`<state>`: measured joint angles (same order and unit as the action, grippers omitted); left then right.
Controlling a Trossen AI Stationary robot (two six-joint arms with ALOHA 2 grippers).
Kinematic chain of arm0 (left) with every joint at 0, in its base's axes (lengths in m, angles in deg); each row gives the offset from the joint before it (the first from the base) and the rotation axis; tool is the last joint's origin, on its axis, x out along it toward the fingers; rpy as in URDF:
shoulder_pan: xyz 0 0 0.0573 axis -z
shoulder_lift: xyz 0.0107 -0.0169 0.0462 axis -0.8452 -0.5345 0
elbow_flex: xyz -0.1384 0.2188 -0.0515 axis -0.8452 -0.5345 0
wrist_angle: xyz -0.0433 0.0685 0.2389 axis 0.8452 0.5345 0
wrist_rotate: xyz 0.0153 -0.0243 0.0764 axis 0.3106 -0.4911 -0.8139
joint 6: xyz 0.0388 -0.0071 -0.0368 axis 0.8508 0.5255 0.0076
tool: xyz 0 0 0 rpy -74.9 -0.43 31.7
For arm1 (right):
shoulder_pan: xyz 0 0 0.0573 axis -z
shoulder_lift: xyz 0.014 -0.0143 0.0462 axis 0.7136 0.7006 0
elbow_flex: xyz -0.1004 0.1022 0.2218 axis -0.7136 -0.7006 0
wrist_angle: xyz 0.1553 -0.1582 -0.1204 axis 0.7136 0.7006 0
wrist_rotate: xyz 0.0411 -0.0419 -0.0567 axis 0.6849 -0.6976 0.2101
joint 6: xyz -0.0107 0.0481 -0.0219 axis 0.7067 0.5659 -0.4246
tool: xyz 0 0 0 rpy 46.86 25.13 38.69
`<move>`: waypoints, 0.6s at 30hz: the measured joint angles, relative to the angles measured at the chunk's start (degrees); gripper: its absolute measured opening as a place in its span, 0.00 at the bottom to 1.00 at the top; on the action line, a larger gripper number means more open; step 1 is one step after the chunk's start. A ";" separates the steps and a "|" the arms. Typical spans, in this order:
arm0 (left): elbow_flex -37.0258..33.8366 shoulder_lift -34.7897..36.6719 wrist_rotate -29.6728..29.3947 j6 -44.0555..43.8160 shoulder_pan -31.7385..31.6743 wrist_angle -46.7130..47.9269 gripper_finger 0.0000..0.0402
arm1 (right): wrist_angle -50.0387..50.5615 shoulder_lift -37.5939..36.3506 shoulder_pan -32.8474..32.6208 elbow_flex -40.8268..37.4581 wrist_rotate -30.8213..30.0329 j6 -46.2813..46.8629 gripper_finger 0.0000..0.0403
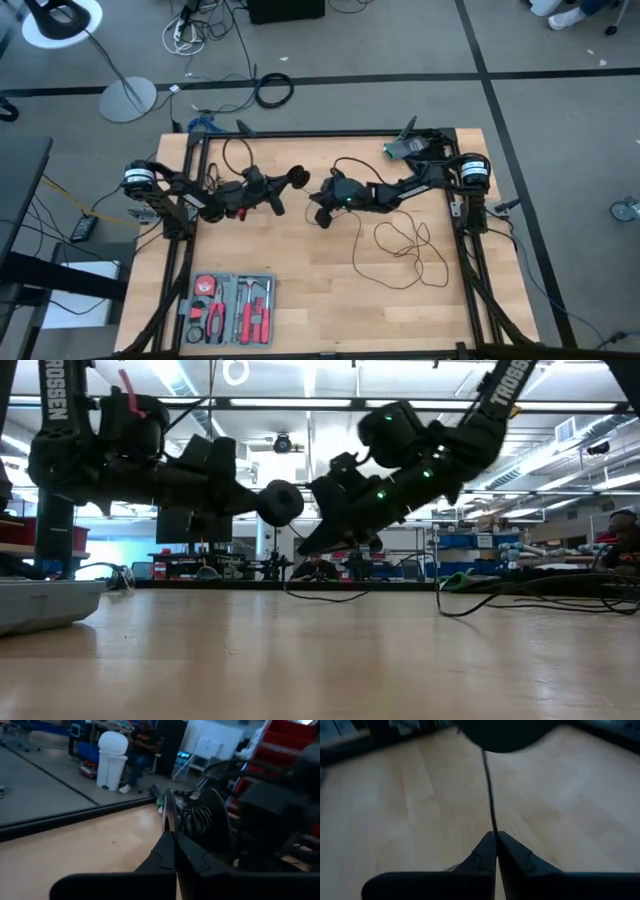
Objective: Coil cords
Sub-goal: Coil the black wire on the spool
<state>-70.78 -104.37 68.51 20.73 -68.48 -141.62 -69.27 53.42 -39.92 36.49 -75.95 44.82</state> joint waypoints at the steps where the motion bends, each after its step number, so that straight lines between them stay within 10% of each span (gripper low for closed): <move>1: -0.25 0.02 0.14 0.10 0.30 -0.78 0.00 | -2.41 -0.02 0.00 -1.27 -0.10 0.34 0.04; 18: -0.68 0.08 -0.85 3.25 1.93 -1.24 0.00 | -10.08 -0.77 0.13 -11.93 0.85 6.47 0.05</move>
<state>-71.46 -104.28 67.66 23.98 -66.55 -142.85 -79.35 52.65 -39.79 24.56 -75.11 51.29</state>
